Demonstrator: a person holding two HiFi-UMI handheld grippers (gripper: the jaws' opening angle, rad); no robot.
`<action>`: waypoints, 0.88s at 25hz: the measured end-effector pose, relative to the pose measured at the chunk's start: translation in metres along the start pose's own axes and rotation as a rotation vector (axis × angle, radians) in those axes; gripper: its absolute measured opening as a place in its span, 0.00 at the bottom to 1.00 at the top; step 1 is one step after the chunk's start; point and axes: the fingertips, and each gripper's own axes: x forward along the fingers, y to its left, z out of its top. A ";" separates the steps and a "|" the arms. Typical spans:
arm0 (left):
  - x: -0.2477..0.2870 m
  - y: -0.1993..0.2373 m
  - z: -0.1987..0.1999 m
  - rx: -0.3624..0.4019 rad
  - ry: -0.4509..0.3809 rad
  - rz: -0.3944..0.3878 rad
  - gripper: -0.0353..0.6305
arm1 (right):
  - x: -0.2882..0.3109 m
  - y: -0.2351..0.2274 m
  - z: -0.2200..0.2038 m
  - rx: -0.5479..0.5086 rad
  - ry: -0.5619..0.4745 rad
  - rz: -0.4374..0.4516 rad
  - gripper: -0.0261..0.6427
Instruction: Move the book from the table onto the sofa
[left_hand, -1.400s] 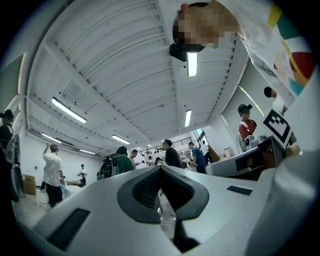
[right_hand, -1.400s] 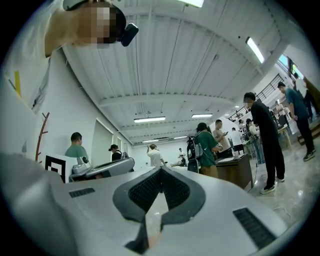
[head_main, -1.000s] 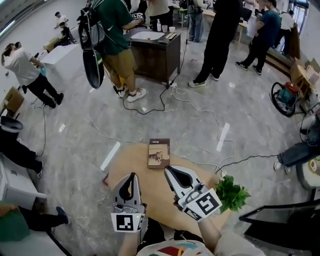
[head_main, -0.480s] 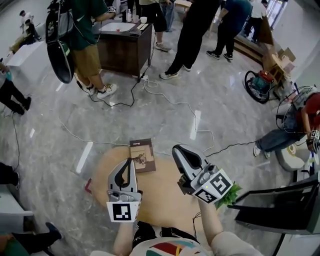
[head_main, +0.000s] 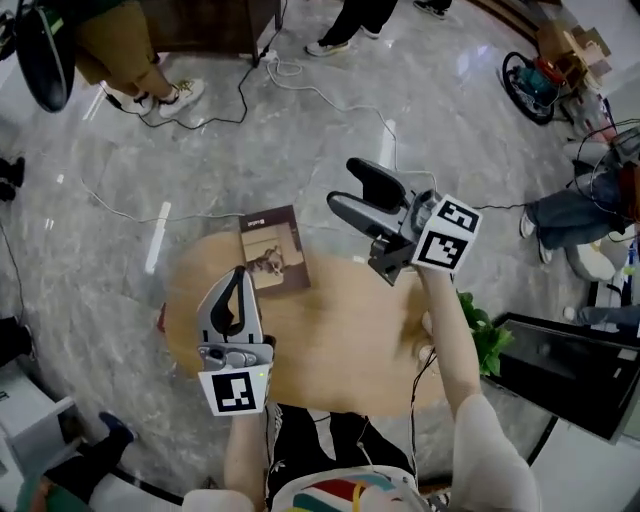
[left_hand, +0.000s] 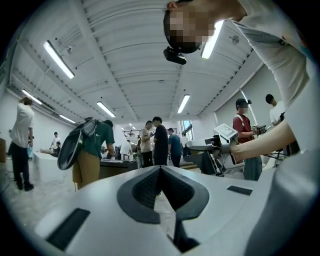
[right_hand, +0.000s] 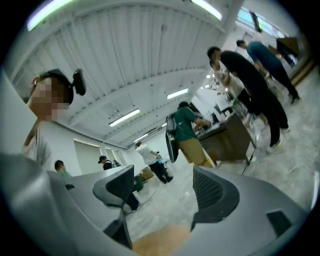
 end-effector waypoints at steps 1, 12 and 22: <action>0.003 0.004 -0.024 -0.018 0.030 0.008 0.06 | 0.006 -0.027 -0.026 0.094 0.052 0.032 0.57; 0.014 0.035 -0.216 -0.088 0.183 0.056 0.06 | 0.033 -0.241 -0.279 0.726 0.301 0.056 0.57; -0.003 0.017 -0.295 -0.150 0.240 0.050 0.06 | 0.041 -0.231 -0.412 0.838 0.504 0.142 0.57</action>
